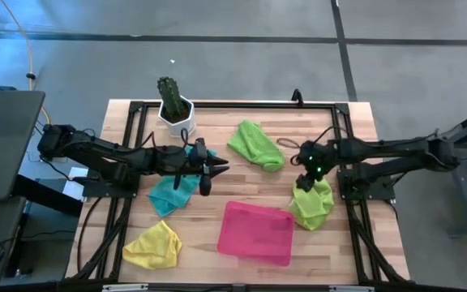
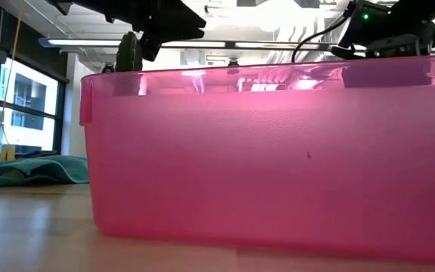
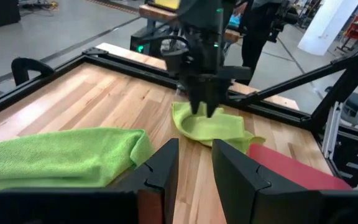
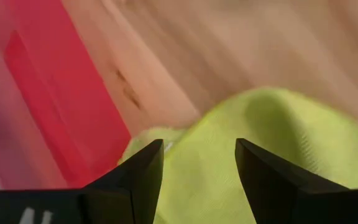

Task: Roll microfiber towels into tight, uniform cylinder then place into a basket
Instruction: Move the pink bin to the top center of the table

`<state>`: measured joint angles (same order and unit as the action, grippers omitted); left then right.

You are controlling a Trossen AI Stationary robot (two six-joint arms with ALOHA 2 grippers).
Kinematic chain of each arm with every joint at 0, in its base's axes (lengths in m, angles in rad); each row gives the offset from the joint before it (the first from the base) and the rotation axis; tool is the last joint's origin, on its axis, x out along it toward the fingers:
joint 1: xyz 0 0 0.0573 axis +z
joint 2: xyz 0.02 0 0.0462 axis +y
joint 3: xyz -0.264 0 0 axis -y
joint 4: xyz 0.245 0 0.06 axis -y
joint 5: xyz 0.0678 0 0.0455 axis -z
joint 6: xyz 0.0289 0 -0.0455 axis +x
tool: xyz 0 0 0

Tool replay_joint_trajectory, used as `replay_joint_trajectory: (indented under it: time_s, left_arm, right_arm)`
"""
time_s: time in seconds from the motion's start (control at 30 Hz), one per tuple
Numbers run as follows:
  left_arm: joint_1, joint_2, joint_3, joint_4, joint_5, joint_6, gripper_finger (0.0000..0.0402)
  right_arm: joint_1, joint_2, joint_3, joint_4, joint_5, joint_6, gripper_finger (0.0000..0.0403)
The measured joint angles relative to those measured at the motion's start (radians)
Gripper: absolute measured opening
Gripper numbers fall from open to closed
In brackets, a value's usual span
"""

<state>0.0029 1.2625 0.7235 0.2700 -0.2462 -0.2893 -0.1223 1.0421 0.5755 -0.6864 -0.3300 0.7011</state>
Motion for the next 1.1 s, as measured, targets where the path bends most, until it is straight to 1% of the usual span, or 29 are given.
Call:
replay_joint_trajectory:
  time_s: [0.2,0.3,0.43,0.57,0.67,0.77,0.9,1.0,1.1]
  left_arm:
    - [-0.02,0.0,0.0,-0.036,0.0,0.004,0.0086]
    - [-0.03,0.0,0.0,-0.141,0.001,-0.028,0.0086]
    - [-0.04,0.0,0.0,-0.377,-0.012,-0.166,0.0086]
    - [-0.044,0.018,-0.016,-0.583,-0.113,-0.328,0.0086]
    - [-0.036,0.045,-0.037,-0.686,-0.132,-0.444,0.0086]
    - [-0.032,0.098,-0.049,-0.765,-0.132,-0.525,0.0086]
    - [-0.024,0.18,-0.062,-0.796,-0.124,-0.574,0.0086]
    - [-0.022,0.245,-0.065,-0.806,-0.079,-0.583,0.0086]
    - [-0.022,0.28,-0.06,-0.815,-0.058,-0.588,0.0086]
  right_arm:
    - [0.09,0.063,-0.001,0.098,0.016,0.007,0.0193]
    - [0.121,0.064,0.0,0.152,0.03,0.006,0.0193]
    - [0.15,0.06,0.0,0.21,0.042,-0.002,0.0193]
    - [0.169,0.06,-0.001,0.274,0.089,-0.061,0.0193]
    - [0.176,0.06,-0.001,0.324,0.124,-0.115,0.0193]
    - [0.176,0.06,-0.001,0.372,0.135,-0.152,0.0193]
    - [0.176,0.06,-0.001,0.423,0.155,-0.194,0.0193]
    - [0.176,0.06,-0.001,0.438,0.162,-0.223,0.0193]
    - [0.176,0.06,-0.001,0.441,0.162,-0.236,0.0193]
